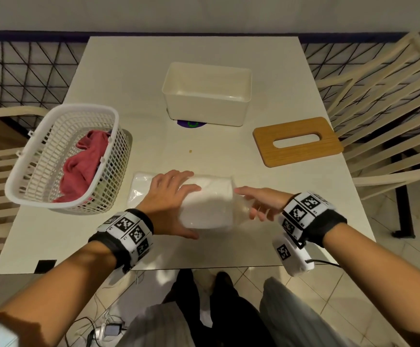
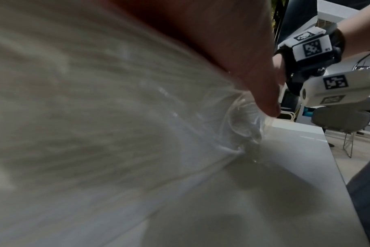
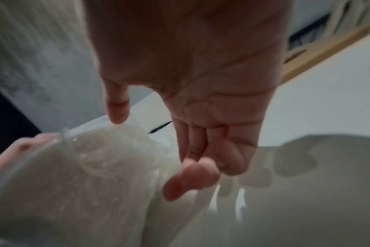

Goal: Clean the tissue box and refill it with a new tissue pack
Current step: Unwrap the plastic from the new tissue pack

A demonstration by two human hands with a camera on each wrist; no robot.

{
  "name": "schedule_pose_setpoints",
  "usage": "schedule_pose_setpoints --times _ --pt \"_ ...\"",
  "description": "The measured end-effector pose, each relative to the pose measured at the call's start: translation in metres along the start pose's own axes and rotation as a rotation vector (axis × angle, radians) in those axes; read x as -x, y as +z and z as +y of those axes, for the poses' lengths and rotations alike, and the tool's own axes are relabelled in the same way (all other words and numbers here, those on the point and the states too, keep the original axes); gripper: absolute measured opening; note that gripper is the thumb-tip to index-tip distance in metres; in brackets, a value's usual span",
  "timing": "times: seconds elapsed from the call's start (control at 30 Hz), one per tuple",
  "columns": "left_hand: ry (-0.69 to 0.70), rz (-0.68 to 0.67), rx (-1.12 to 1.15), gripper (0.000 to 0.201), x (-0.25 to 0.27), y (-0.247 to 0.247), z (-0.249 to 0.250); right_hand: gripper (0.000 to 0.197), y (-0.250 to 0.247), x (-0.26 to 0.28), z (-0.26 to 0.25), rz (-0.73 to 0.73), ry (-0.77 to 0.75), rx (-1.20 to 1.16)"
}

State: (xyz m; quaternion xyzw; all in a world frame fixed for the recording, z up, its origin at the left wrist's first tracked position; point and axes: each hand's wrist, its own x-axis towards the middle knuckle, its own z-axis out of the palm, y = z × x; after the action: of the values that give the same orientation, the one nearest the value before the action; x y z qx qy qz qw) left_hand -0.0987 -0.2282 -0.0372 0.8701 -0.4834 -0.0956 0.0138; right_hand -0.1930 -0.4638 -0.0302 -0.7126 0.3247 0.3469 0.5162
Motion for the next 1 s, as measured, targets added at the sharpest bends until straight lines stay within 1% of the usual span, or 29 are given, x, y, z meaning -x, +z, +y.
schedule_pose_setpoints --times 0.03,0.07,0.13,0.2,0.3,0.5,0.6,0.63,0.73,0.77,0.83,0.9,0.97,1.0 --pt "0.0 -0.007 -0.01 0.104 -0.001 0.001 0.0 0.055 -0.002 0.001 0.002 -0.03 -0.018 -0.065" --pt "0.001 -0.01 -0.017 0.104 -0.002 0.002 -0.001 0.045 -0.005 0.003 0.001 -0.047 -0.061 -0.121" --pt "0.003 -0.002 -0.015 0.102 -0.004 0.003 -0.002 0.025 -0.013 0.008 -0.006 -0.025 -0.185 -0.231" --pt "0.003 0.018 -0.002 0.099 -0.006 0.004 -0.003 0.016 -0.02 0.014 -0.016 0.005 -0.274 -0.345" --pt "-0.023 0.029 0.013 0.098 -0.01 0.003 -0.005 0.016 -0.02 0.018 -0.029 0.026 -0.341 -0.336" --pt "-0.091 0.014 0.056 0.097 -0.019 -0.007 -0.009 0.017 -0.007 0.011 -0.05 0.18 -0.45 -0.277" --pt "-0.115 -0.069 0.079 0.104 -0.02 -0.014 -0.006 0.017 0.003 0.008 -0.055 0.193 -0.445 -0.352" --pt "-0.129 -0.081 0.103 0.104 -0.022 -0.019 -0.002 0.016 0.006 0.008 -0.056 0.196 -0.429 -0.37" --pt "-0.209 -0.04 0.246 0.09 -0.032 -0.038 0.02 0.017 0.009 0.008 -0.055 0.201 -0.39 -0.351" --pt "-0.25 -0.02 0.313 0.081 -0.039 -0.042 0.029 0.018 0.009 0.007 -0.054 0.201 -0.395 -0.312" --pt "-0.348 0.006 0.49 0.055 -0.052 -0.046 0.04 0.02 0.007 0.008 -0.054 0.205 -0.445 -0.246" --pt "-0.445 -0.002 0.668 0.033 -0.062 -0.044 0.043 0.02 0.004 0.008 -0.052 0.276 -0.51 -0.252" --pt "-0.504 -0.024 0.717 0.024 -0.068 -0.043 0.041 0.027 -0.001 0.007 -0.046 0.388 -0.525 -0.285" --pt "-0.515 -0.029 0.723 0.023 -0.069 -0.043 0.04 0.029 -0.003 0.006 -0.042 0.406 -0.509 -0.272"
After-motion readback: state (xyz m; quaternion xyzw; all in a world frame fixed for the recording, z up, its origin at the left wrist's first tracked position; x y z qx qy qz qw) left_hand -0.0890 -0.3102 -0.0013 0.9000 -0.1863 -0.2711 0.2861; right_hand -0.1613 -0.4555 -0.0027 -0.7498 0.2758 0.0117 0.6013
